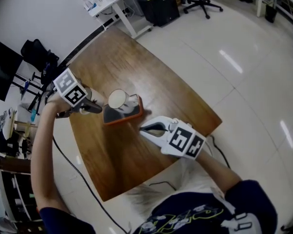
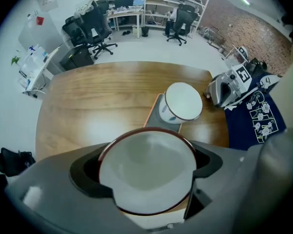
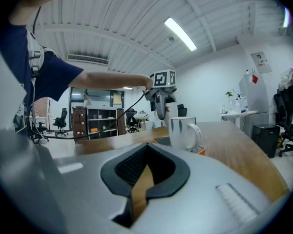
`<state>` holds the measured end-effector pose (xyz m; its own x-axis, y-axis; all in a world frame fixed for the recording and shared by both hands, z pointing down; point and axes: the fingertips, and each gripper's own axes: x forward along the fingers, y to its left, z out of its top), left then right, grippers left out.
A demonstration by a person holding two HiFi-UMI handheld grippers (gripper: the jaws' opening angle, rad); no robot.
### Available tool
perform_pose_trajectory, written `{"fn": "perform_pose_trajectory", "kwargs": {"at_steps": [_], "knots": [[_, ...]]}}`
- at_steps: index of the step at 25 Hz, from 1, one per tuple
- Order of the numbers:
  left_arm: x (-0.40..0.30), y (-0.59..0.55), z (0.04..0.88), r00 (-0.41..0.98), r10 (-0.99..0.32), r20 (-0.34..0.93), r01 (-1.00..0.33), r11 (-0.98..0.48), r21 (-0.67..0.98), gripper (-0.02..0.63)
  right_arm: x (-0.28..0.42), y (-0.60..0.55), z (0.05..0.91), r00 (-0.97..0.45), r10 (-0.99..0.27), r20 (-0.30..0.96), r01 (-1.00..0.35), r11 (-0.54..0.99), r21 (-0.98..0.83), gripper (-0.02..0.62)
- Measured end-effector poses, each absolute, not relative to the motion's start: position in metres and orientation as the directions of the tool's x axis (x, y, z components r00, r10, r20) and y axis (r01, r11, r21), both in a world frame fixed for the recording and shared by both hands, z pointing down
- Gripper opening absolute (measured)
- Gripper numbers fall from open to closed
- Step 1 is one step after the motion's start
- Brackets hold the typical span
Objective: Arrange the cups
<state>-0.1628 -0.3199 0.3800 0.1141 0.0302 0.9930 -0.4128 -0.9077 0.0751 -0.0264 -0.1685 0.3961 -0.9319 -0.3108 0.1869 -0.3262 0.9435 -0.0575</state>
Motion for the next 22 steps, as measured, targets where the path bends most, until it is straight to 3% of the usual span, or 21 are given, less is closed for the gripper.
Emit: {"fn": "perform_pose_trajectory", "kwargs": {"at_steps": [5, 14, 22], "knots": [[-0.151, -0.296, 0.415, 0.079, 0.090, 0.993, -0.317, -0.942, 0.111, 0.456, -0.028, -0.169, 0.396, -0.932, -0.312, 0.184, -0.328, 0.943, -0.061, 0.012], [-0.147, -0.286, 0.437, 0.035, 0.202, 0.979, -0.291, -0.935, 0.204, 0.456, -0.027, -0.168, 0.395, -0.932, -0.309, 0.192, -0.324, 0.944, -0.055, 0.012], [-0.145, -0.278, 0.434, 0.151, 0.246, 0.957, -0.247, -0.928, 0.277, 0.457, -0.026, -0.168, 0.395, -0.932, -0.309, 0.189, -0.324, 0.944, -0.055, 0.012]]}}
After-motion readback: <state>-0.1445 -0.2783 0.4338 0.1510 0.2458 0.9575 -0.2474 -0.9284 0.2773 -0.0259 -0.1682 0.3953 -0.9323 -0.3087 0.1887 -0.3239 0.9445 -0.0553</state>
